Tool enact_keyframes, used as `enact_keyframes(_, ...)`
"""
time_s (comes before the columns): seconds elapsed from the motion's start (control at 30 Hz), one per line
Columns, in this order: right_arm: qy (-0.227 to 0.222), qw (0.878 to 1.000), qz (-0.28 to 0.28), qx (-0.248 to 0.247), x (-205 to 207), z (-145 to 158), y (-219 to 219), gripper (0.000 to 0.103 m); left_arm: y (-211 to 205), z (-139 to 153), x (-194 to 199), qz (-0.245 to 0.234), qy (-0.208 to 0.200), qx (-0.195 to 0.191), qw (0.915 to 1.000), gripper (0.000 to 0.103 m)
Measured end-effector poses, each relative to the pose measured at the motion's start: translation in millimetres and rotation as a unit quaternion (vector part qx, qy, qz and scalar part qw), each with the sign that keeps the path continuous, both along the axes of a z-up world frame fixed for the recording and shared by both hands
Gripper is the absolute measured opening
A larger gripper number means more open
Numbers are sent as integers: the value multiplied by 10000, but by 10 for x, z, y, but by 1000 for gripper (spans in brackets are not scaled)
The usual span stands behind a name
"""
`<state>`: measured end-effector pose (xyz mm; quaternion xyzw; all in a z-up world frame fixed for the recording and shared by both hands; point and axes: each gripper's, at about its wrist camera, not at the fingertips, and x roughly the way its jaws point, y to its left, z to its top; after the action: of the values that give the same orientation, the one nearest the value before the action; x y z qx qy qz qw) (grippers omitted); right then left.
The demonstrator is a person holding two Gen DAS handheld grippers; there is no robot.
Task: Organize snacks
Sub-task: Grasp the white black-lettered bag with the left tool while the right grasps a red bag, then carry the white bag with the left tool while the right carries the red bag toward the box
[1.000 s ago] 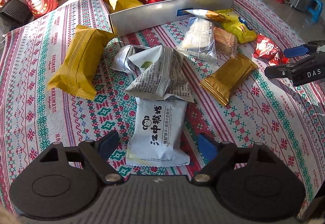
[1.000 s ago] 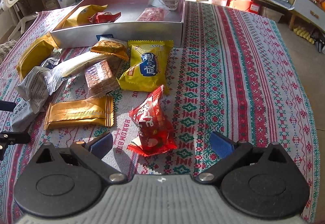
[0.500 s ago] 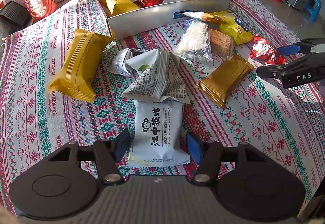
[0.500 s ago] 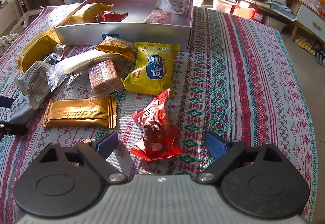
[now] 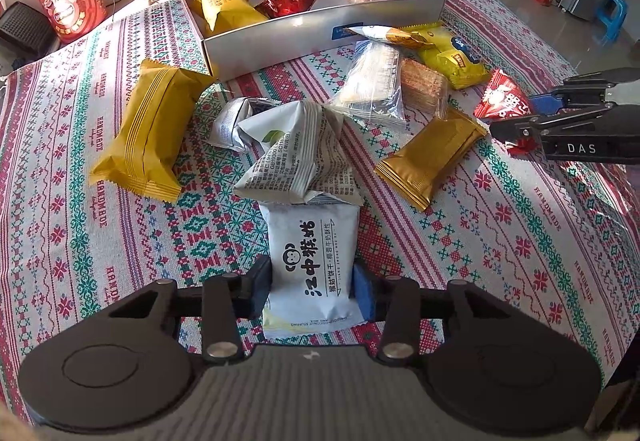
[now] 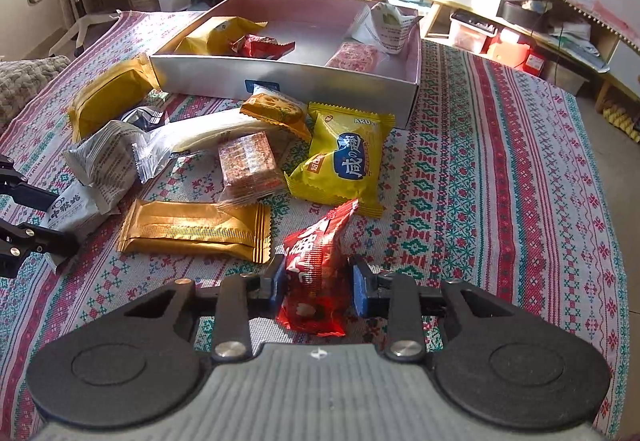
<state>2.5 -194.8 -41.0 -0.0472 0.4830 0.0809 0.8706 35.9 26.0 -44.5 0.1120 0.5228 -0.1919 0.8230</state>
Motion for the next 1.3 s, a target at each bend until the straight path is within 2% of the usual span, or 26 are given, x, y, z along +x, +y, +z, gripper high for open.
enact_keyframes(0.47,-141,9997,40,177,-30,167,28,28,-67,153,-122,-329,71,-337,9989,48)
enact_keyframes(0.8,-287,9990,-9,350,31,333,78,28,-197,374,-166,-524,-123,-679,9962,48)
enact_keyframes(1.3,-677,9943,-487,671,455,547,50,28,-273,712,354,166,-813,-1080,9907,48)
